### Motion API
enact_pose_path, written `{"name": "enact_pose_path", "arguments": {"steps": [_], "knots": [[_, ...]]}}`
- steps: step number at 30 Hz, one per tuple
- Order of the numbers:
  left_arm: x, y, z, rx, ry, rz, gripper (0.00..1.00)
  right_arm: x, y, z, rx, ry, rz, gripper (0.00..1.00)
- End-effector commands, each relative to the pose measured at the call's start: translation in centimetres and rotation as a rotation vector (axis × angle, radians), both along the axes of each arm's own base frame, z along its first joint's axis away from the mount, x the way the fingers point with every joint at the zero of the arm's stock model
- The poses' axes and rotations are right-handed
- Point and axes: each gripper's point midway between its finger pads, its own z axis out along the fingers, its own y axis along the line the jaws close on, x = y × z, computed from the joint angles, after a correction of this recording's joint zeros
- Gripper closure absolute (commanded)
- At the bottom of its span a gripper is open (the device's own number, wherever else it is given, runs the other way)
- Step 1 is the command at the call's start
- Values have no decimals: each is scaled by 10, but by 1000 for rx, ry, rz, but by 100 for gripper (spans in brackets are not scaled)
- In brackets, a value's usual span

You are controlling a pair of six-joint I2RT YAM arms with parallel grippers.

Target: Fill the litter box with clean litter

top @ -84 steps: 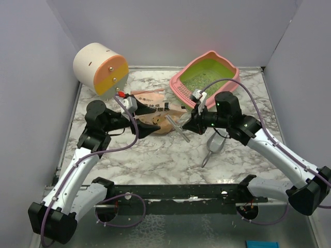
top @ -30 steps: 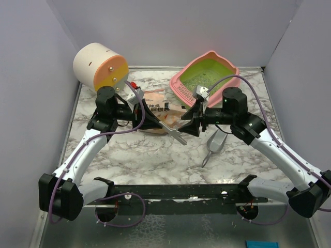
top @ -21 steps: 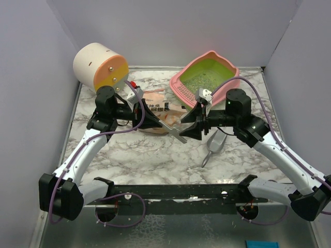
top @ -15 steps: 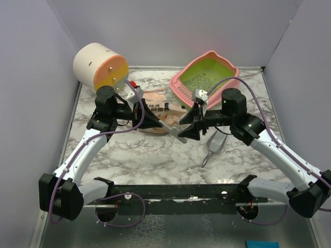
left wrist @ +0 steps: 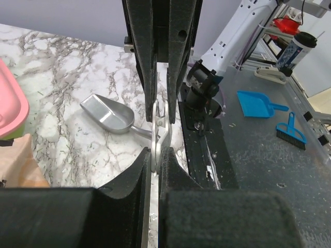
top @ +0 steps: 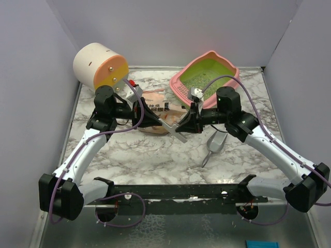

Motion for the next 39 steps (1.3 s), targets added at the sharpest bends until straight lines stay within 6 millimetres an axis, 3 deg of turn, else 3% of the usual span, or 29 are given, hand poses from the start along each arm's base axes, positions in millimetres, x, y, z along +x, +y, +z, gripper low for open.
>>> {"name": "enact_pose_path", "arguments": {"steps": [1,3,5,7,8,10,12,15,20,30,33,36,39], "knots": [[2,-1,9,-9,-35,-1,100,8,2,18,47,-66,-47,99],[5,-2,6,-1,-21,14,100,12,1,20,47,-81,-71,99],[18,-2,-1,30,-4,89,78,16,0,21,48,-109,-86,99],[41,2,-11,97,-39,220,69,28,-3,21,23,-149,-140,99],[56,7,-14,136,-61,312,62,38,-6,19,-8,-185,-179,99],[87,23,-24,237,-100,507,33,67,-16,11,-98,-269,-288,99],[105,39,-38,340,-178,607,23,96,-27,-2,-220,-354,-367,99],[133,61,-71,523,-265,715,22,126,-32,-29,-389,-447,-368,99],[153,67,-115,686,-292,682,21,153,-31,-43,-483,-541,-360,99],[166,62,-121,682,-537,591,18,163,-19,-56,-551,-576,-245,99],[165,58,-124,675,-540,561,26,161,-21,-68,-593,-585,-185,99],[165,61,-132,700,-551,549,46,156,-25,-75,-612,-622,-130,99],[163,65,-143,736,-555,533,61,158,-32,-70,-575,-645,-107,99]]}}
